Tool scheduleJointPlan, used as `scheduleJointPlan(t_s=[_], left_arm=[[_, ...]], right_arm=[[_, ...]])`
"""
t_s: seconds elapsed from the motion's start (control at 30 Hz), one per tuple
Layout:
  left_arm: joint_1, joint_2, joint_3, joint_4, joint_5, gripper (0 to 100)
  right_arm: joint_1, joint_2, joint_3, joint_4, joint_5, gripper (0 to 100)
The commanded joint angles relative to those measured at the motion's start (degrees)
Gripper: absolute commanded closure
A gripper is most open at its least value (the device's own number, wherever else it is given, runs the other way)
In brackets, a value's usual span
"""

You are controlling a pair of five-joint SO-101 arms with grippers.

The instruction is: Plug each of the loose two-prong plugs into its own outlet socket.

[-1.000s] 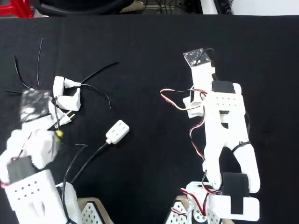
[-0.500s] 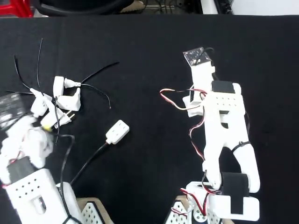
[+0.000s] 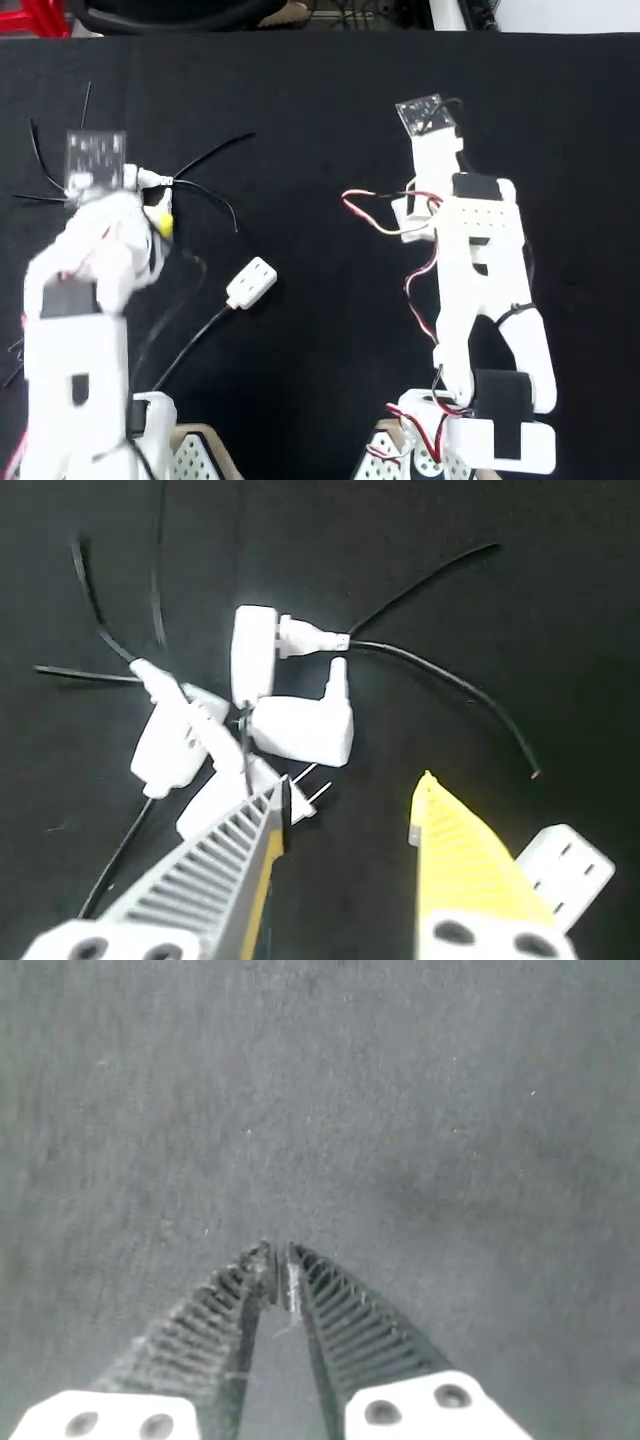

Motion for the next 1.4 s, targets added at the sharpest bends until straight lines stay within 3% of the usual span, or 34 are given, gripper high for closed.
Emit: scheduleJointPlan(t_s=[0.0,0.27,0.47,0.73,1.17,1.37], left_arm=[[0.75,16.53,-13.41,-0.44,5.36,79],[-4.44,37.98,-28.53,-0.35,7.74,79],[-6.02,42.20,-30.99,-0.44,9.58,79],[-14.46,42.90,-33.54,-1.32,10.20,79],[-15.43,53.19,-36.18,-4.57,12.92,79],[-11.21,58.02,-38.20,-4.04,12.84,79]], right_arm=[[-0.97,-0.13,1.45,-4.40,-0.35,98.4],[-1.05,-0.13,2.33,-6.24,0.09,98.4],[-4.04,-0.13,2.68,-6.33,0.00,98.4],[-4.48,-0.13,5.05,-9.23,0.09,98.4],[-4.48,-0.13,6.37,-12.22,0.09,98.4],[-4.48,-0.13,6.37,-12.40,0.09,98.4]])
